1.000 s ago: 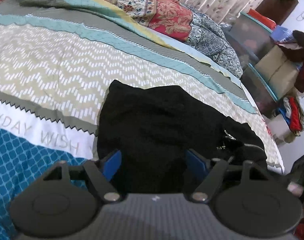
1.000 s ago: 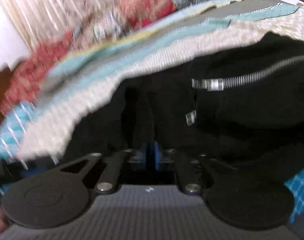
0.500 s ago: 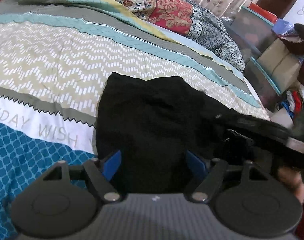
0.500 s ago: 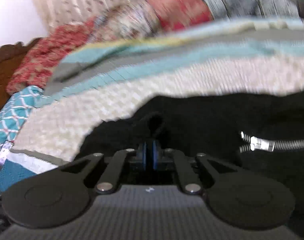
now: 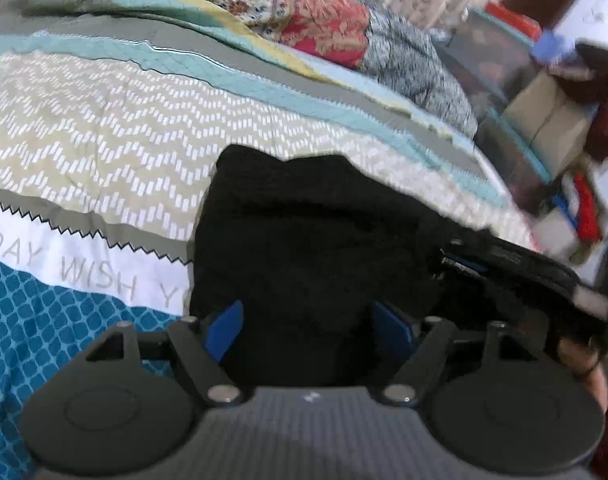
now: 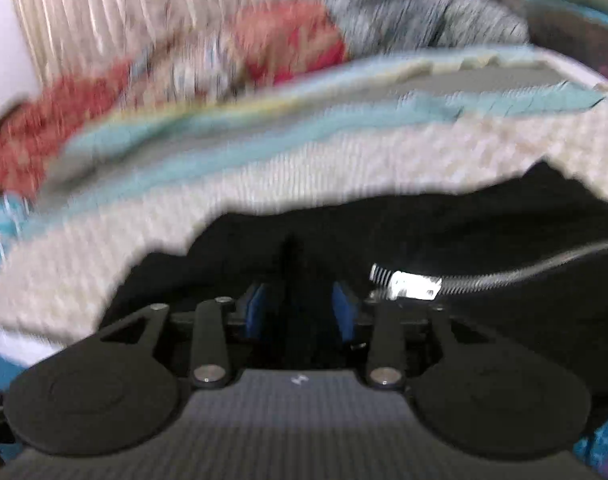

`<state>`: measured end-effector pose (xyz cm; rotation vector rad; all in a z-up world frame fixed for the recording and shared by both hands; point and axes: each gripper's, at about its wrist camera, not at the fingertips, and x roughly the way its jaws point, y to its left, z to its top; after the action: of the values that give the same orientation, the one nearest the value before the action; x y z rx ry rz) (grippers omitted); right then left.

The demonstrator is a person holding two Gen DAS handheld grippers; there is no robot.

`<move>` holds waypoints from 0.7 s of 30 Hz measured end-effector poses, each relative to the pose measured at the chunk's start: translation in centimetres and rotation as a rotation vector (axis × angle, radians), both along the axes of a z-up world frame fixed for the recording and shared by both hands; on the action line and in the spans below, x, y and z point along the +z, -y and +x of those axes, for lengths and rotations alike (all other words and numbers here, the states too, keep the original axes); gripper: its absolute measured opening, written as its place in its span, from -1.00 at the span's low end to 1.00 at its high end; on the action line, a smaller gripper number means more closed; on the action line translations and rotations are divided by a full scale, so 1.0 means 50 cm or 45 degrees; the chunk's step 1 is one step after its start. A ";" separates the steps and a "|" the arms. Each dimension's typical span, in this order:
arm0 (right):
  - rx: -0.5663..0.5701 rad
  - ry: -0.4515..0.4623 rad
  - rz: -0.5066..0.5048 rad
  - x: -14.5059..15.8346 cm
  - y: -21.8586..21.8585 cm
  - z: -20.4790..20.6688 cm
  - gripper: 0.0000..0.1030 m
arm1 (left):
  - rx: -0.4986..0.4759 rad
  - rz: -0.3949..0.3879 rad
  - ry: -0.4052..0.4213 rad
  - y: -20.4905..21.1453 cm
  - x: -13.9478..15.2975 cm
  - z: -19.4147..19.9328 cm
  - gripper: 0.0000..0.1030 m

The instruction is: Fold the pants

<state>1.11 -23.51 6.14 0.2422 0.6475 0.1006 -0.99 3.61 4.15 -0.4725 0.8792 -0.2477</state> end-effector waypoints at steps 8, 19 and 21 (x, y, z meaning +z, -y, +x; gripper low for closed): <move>0.199 0.047 0.128 0.037 -0.038 -0.025 -0.21 | -0.008 -0.082 0.027 0.008 0.008 0.017 0.39; 0.163 -0.265 0.271 -0.060 -0.010 0.020 -0.19 | -0.085 0.211 -0.059 0.065 -0.059 0.018 0.17; 0.166 -0.256 0.261 -0.070 -0.012 0.009 -0.19 | -0.088 0.229 -0.052 0.069 -0.057 0.015 0.17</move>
<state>1.57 -22.91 2.64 0.4116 0.8540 0.2710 -0.23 0.15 1.29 -0.2809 0.9492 -0.2207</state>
